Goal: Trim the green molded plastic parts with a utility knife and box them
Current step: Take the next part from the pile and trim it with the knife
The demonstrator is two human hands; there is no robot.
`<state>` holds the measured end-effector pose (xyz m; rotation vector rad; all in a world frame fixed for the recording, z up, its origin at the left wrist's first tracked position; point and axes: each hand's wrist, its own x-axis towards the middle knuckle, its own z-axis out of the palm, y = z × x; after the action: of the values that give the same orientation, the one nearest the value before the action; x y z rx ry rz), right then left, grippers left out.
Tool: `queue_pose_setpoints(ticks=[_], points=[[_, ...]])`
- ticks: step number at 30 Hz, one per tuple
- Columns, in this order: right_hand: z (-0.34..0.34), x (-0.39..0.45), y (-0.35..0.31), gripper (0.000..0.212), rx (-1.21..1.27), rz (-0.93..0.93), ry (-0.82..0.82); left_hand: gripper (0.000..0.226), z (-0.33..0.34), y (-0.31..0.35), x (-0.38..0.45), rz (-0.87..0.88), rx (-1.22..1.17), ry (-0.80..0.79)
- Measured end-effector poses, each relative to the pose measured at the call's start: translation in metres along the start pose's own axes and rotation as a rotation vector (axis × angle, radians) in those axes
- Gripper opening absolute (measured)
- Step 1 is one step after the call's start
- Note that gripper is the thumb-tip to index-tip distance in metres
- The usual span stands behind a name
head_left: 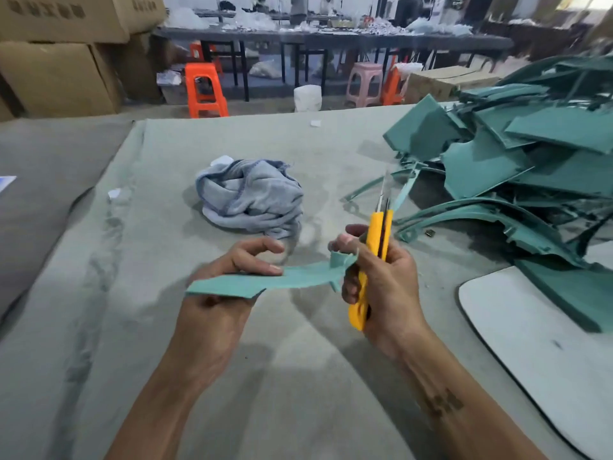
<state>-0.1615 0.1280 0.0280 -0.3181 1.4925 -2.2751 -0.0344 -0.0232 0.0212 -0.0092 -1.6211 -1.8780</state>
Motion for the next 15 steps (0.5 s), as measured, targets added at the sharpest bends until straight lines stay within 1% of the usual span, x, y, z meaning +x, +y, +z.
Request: queue_pose_setpoints(ticks=[1, 2, 3, 4, 5, 6, 7, 9, 10, 11, 12, 13, 14, 15], points=[[-0.002, 0.001, -0.002, 0.017, 0.024, -0.005, 0.025, 0.042, 0.001, 0.0, 0.002, -0.027, 0.068, -0.027], [-0.005, 0.002, -0.003, 0.015, 0.062, -0.003, 0.041, 0.056, 0.005, 0.0, 0.003, -0.054, 0.105, -0.02], [-0.006, 0.003, -0.005, 0.014, 0.104, 0.003, 0.049, 0.058, 0.008, -0.001, 0.001, -0.078, 0.058, 0.005], [-0.006, 0.004, -0.005, 0.012, 0.14, 0.011, 0.052, 0.051, 0.012, -0.002, -0.001, -0.126, -0.062, 0.042], [-0.006, 0.005, -0.005, 0.011, 0.158, 0.018, 0.057, 0.052, 0.015, 0.0, -0.002, -0.196, -0.212, 0.062], [-0.004, 0.006, -0.005, 0.012, 0.158, 0.026, 0.063, 0.061, 0.016, 0.0, -0.003, -0.273, -0.381, 0.072], [-0.004, 0.006, -0.005, 0.012, 0.147, 0.034, 0.07, 0.071, 0.015, 0.0, -0.006, -0.31, -0.527, 0.09], [-0.003, 0.006, -0.005, 0.011, 0.141, 0.053, 0.075, 0.082, 0.016, -0.001, -0.007, -0.342, -0.705, 0.142], [-0.003, 0.006, -0.005, 0.01, 0.151, 0.063, 0.064, 0.083, 0.019, 0.0, -0.008, -0.34, -0.666, 0.165], [-0.003, 0.006, -0.005, 0.012, 0.161, 0.077, 0.042, 0.082, 0.022, 0.001, -0.007, -0.298, -0.496, 0.175], [-0.003, 0.005, -0.005, 0.014, 0.164, 0.095, 0.011, 0.075, 0.025, 0.002, -0.007, -0.208, -0.225, 0.18], [-0.003, 0.005, -0.004, 0.014, 0.156, 0.114, -0.02, 0.065, 0.026, 0.002, -0.008, -0.088, 0.048, 0.19], [-0.003, 0.005, -0.003, 0.013, 0.139, 0.128, -0.047, 0.052, 0.027, 0.005, -0.009, 0.026, 0.249, 0.201], [-0.003, 0.004, -0.003, 0.012, 0.109, 0.129, -0.069, 0.041, 0.023, 0.006, -0.01, 0.093, 0.352, 0.18]])
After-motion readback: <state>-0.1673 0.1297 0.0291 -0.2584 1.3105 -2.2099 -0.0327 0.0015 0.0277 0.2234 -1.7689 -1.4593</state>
